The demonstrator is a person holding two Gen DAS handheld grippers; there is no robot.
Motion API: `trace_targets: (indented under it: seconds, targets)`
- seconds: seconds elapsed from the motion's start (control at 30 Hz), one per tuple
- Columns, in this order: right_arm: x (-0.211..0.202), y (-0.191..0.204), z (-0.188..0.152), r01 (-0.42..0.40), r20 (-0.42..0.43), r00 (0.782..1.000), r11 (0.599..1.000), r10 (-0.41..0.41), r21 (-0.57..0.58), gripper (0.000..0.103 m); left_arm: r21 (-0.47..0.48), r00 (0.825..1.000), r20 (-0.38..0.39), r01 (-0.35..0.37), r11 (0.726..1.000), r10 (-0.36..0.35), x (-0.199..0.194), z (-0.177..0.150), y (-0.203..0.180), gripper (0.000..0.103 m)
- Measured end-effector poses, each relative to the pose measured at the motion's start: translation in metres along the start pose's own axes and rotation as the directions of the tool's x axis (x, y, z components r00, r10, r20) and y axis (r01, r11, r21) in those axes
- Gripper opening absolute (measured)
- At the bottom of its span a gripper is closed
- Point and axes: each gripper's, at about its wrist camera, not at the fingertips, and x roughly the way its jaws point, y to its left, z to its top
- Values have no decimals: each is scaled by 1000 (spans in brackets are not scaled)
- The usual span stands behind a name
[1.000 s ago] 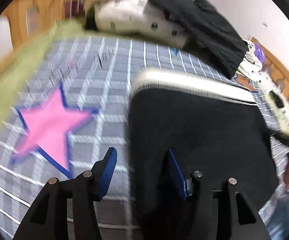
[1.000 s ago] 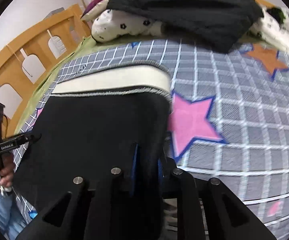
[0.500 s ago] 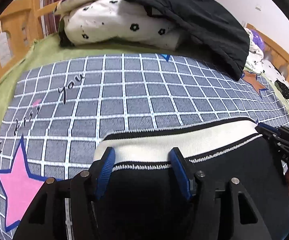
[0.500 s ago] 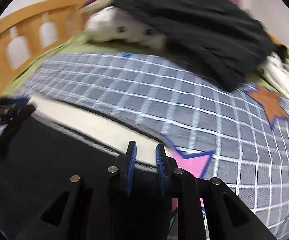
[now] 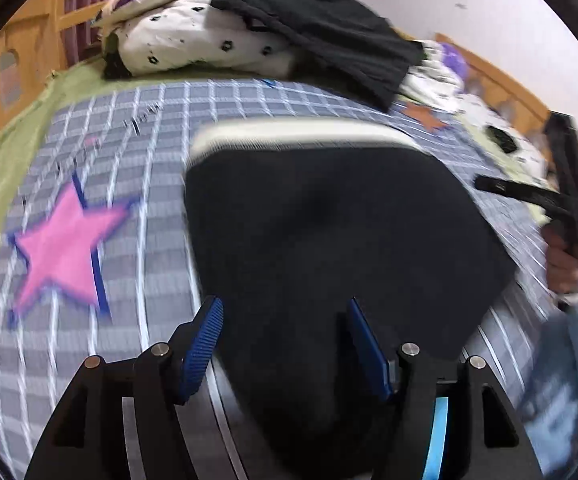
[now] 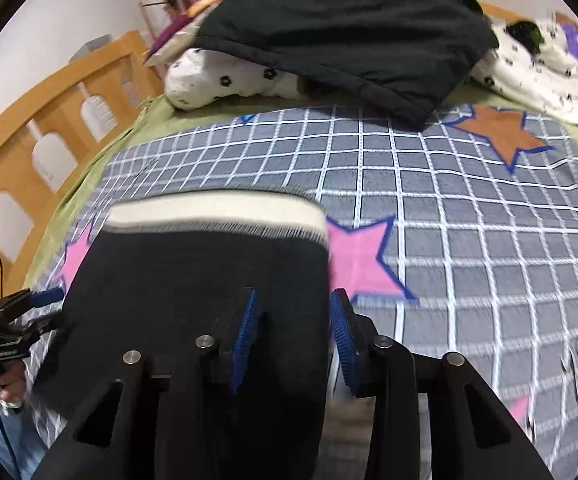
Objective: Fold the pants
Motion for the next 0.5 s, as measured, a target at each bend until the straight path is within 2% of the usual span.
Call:
trace_targets:
  seconds: [0.1,0.13,0.2,0.27,0.3,0.37,0.4,0.43,0.47,0.5]
  targets:
    - [-20,0,-37,-22,2,1000,998,22,53,43,11,998,-7,59,998,-59,-18,-44,-6,65]
    - [-22,-1,-48,-32,-5,999,997,32,74,43,25,999,-17,33,999,-33,-19,-54,-9,66]
    - [-25,-1,-67,-38,-25,999,996,40,80,43,81,996,-55,-68,994,72,-13,-71,-16,65]
    - [-29,4,-79,-13,-18,1000,999,14,49,43,155,984,-54,-161,975,171,-5,-79,-24,65]
    - [-30,7,-81,-6,-14,1000,999,6,34,43,196,974,-26,-217,956,226,-4,-83,-29,65]
    - [-32,8,-82,-3,-8,1000,1000,3,20,43,226,961,17,-271,936,275,-3,-82,-32,55]
    - [-33,8,-82,0,-6,1000,1000,0,15,43,243,958,35,-284,927,284,0,-79,-35,41]
    - [-32,8,-83,2,-3,1000,1000,-1,16,43,251,957,46,-289,924,287,3,-76,-36,31]
    - [-31,7,-82,1,-3,1000,1000,-1,23,43,250,955,64,-297,922,290,4,-73,-37,25]
    - [-29,6,-83,-4,-8,1000,999,4,32,43,236,940,116,-340,910,321,1,-69,-39,23]
